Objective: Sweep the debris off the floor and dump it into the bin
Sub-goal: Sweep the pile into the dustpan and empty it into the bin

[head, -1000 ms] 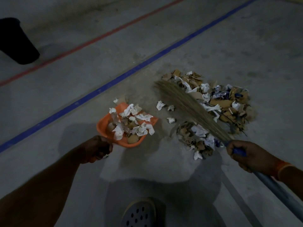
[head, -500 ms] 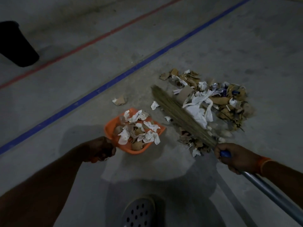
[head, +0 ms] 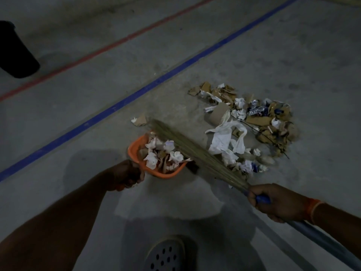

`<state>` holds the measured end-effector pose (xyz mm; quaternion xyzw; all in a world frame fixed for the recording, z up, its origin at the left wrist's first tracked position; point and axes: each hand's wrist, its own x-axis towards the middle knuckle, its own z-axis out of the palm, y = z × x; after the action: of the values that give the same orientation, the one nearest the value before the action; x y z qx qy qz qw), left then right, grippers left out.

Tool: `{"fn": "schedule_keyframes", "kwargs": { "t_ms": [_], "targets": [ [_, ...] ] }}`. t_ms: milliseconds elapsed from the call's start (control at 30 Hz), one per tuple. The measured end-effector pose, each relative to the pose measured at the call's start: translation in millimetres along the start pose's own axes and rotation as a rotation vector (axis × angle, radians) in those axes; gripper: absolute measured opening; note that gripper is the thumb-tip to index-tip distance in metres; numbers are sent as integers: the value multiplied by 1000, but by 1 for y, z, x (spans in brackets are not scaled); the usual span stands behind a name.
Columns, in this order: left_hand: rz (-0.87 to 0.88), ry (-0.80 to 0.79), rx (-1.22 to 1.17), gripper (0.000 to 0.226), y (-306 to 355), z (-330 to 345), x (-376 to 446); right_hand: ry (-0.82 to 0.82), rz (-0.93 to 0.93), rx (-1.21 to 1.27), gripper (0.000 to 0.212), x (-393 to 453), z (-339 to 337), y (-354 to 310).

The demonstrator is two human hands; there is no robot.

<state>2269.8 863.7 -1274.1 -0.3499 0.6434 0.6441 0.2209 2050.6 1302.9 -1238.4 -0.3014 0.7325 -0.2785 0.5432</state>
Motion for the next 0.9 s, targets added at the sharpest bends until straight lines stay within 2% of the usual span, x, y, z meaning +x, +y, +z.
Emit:
{"fn": "schedule_keyframes", "kwargs": {
  "t_ms": [67,200,333,567,733,900],
  "targets": [
    [17,-6,-24,20,1,-2,1,-1,-15,15,10,-3,-2,-6],
    [43,58,-15,29,2,-4,-1,19,-48,65,13,-13,-9,-17],
    [104,52,-36,18,7,-3,-4,60,-90,108,20,-13,-14,-27],
    [131,74,-79,21,7,-9,-6,140,-141,193,25,0,-19,-37],
    [121,127,-81,16,7,-16,-10,238,-193,196,23,13,-28,-53],
    [96,179,-44,24,17,-34,-20,332,-230,121,22,43,-35,-74]
  ]
}}
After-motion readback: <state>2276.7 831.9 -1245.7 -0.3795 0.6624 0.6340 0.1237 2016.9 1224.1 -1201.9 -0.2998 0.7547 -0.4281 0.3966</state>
